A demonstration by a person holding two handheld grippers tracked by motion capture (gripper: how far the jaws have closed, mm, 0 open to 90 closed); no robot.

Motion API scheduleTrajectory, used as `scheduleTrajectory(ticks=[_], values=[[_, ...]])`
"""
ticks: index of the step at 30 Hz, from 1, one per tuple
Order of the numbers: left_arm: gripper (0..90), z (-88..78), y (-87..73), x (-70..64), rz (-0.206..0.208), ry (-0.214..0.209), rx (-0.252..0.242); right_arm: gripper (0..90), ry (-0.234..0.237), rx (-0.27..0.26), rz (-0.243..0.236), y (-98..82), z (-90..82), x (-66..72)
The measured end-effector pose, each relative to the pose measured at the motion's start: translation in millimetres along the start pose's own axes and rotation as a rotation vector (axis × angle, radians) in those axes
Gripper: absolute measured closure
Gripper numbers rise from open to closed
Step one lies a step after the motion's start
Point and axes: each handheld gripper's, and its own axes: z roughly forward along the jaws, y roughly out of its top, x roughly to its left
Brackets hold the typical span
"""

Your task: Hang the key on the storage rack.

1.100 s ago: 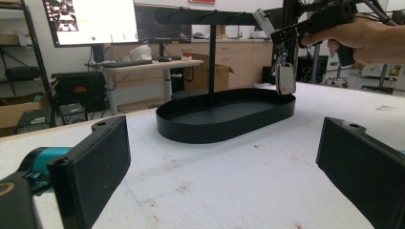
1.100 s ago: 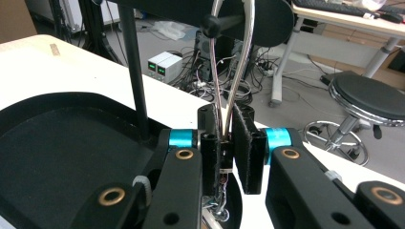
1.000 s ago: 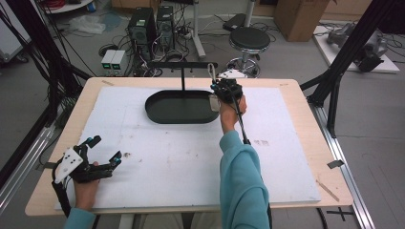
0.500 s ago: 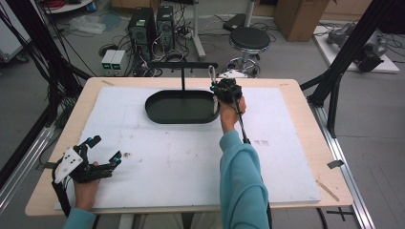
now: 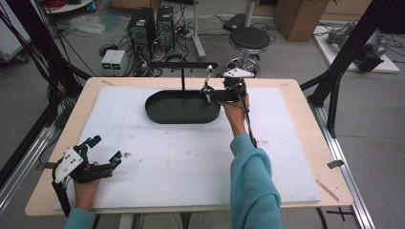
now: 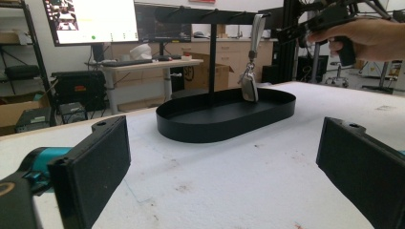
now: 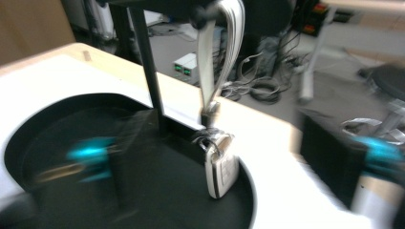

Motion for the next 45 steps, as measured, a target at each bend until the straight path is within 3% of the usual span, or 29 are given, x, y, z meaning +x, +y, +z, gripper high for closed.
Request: scheduleTrajectory(ticks=[1, 5, 12, 15, 18, 24, 28, 30, 33, 38, 42, 45], values=[[4.8, 0.0, 0.0, 0.0, 0.0, 0.0, 0.001, 0.7, -0.009, -0.007, -0.021, 2.7, -4.5, 2.3], [4.8, -0.2, 0.0, 0.0, -0.002, 0.0, 0.001, 0.6, 0.054, -0.069, -0.062, 6.9, -27.0, 5.6], [4.8, -0.5, 0.0, -0.2, 0.0, 0.001, 0.0, 0.6, 0.172, -0.11, -0.1, -2.3, -75.7, 4.9], [4.8, -0.4, 0.0, -0.5, 0.003, 0.0, -0.002, 0.7, 0.222, -0.153, -0.087, -16.2, -104.3, 3.1], [4.8, -0.5, 0.1, -1.0, 0.013, -0.001, 0.0, 0.7, 0.254, -0.186, -0.117, -35.8, -136.2, 0.7], [4.8, -0.3, 0.0, -1.5, 0.012, -0.002, 0.0, 0.7, 0.258, -0.258, -0.112, -75.2, -177.6, -4.7], [4.7, -0.1, 0.0, -1.6, 0.013, -0.003, -0.002, 0.7, 0.228, -0.281, -0.09, -110.9, -190.0, -4.8], [4.8, -0.1, 0.0, -1.6, 0.012, -0.002, 0.0, 0.6, 0.22, -0.298, -0.057, -129.9, -192.0, -4.8], [4.8, 0.0, 0.1, -1.6, 0.015, -0.003, 0.001, 0.7, 0.187, -0.302, -0.054, -150.3, -192.6, -3.7], [4.8, -0.1, 0.0, -1.6, 0.012, -0.002, 0.001, 0.7, 0.166, -0.342, -0.021, -168.8, -193.5, -3.0], [4.8, -0.1, 0.0, -1.5, 0.012, -0.002, 0.001, 0.7, 0.159, -0.327, 0.011, -180.8, -188.5, -5.7], [4.8, 0.1, 0.0, -1.2, 0.011, -0.003, 0.003, 0.7, 0.141, -0.344, 0.046, -182.8, -189.2, -8.4]])
